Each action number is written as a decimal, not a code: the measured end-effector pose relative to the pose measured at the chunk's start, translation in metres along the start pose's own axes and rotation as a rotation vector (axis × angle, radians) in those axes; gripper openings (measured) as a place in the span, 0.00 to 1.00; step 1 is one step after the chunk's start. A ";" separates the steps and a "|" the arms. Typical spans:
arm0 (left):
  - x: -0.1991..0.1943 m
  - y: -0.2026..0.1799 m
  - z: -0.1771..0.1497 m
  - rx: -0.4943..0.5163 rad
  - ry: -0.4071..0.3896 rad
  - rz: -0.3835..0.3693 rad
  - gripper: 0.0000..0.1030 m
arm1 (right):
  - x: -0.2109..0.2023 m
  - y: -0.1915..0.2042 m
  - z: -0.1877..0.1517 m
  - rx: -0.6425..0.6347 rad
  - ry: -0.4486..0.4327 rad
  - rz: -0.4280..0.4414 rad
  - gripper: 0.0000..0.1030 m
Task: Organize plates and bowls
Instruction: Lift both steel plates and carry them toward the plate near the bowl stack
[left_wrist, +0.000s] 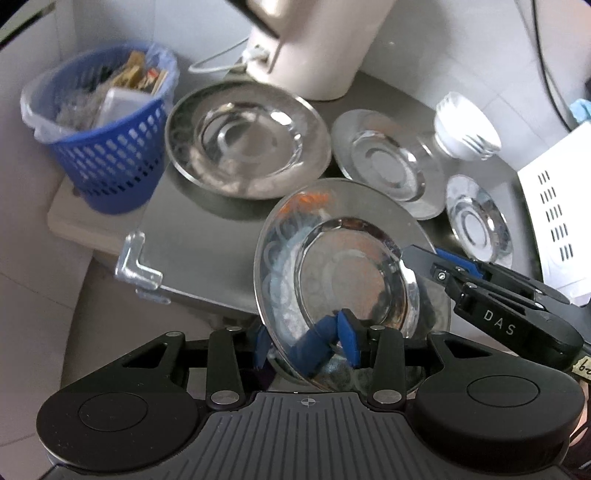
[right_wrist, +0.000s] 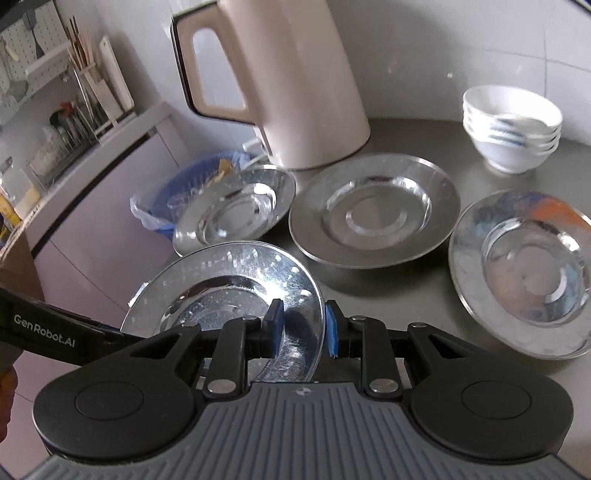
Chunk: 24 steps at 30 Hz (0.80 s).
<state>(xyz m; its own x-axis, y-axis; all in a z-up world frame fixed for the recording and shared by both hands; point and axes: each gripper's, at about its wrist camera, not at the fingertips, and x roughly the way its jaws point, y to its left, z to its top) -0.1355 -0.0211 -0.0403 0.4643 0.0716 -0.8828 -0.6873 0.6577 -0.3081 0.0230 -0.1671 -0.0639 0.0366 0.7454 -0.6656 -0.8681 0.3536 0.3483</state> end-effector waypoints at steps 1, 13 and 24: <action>-0.002 -0.003 0.001 0.011 -0.005 0.001 0.99 | -0.004 0.000 0.001 0.002 -0.008 -0.002 0.27; 0.007 -0.059 0.020 0.156 -0.020 -0.036 1.00 | -0.040 -0.030 0.008 0.092 -0.105 -0.080 0.27; 0.037 -0.122 0.041 0.288 0.018 -0.074 1.00 | -0.069 -0.072 0.002 0.185 -0.164 -0.201 0.27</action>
<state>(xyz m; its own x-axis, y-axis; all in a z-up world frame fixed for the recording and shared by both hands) -0.0119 -0.0680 -0.0214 0.4955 0.0043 -0.8686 -0.4640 0.8467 -0.2605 0.0843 -0.2430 -0.0416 0.2906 0.7259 -0.6233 -0.7310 0.5888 0.3449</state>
